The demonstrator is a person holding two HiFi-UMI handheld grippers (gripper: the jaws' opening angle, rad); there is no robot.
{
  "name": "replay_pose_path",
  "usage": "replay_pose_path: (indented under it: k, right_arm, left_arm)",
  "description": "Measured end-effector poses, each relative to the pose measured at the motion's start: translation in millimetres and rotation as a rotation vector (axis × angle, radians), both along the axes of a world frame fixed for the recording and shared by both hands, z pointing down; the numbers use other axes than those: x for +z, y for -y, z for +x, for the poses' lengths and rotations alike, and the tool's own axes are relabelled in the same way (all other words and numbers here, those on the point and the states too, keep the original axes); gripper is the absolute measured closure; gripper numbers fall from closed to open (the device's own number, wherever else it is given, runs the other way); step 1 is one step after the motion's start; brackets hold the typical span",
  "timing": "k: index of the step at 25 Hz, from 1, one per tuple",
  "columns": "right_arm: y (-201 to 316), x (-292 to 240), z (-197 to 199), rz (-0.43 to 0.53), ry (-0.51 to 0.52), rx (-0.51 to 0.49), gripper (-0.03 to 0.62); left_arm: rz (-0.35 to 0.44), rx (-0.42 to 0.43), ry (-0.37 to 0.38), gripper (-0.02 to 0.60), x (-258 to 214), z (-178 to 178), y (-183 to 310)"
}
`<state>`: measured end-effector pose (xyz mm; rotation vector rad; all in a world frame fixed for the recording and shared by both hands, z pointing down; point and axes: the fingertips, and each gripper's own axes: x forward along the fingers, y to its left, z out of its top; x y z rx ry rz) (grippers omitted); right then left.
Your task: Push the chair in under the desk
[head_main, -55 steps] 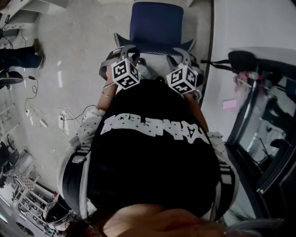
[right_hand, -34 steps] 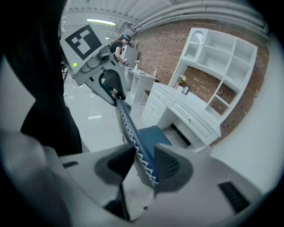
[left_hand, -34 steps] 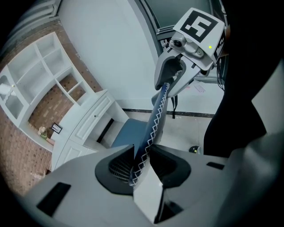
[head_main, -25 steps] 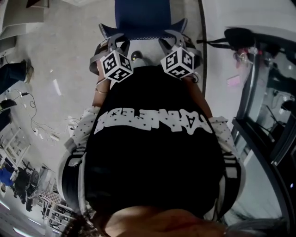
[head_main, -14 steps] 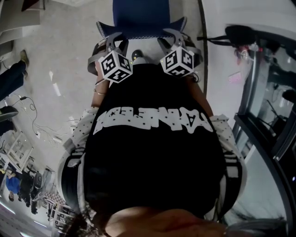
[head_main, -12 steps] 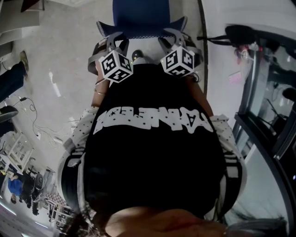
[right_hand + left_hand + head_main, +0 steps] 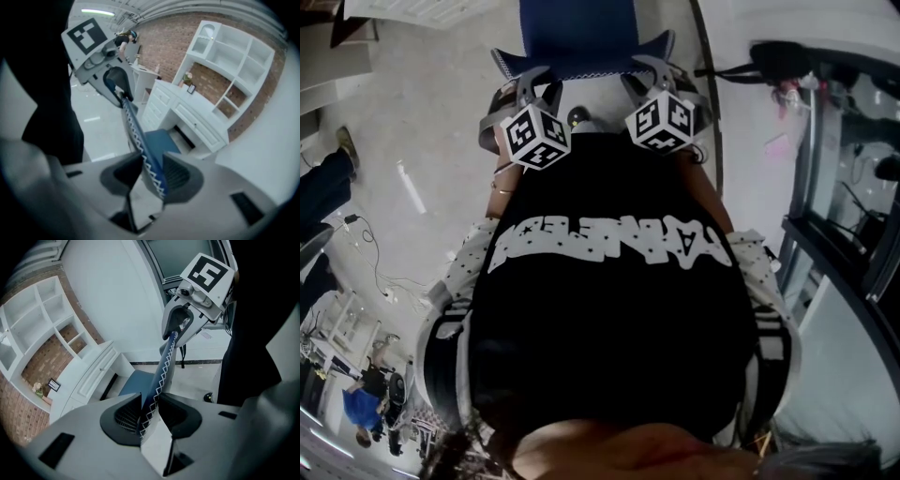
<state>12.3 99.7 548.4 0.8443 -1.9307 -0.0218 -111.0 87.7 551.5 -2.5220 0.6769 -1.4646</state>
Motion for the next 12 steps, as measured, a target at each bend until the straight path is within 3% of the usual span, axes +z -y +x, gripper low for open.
replay_pose_path:
  k: [12]
  right_arm:
    - [0.7, -2.8, 13.4, 0.003, -0.020, 0.035, 0.436]
  left_arm:
    - [-0.004, 0.029, -0.012, 0.440, -2.7, 14.1, -1.1]
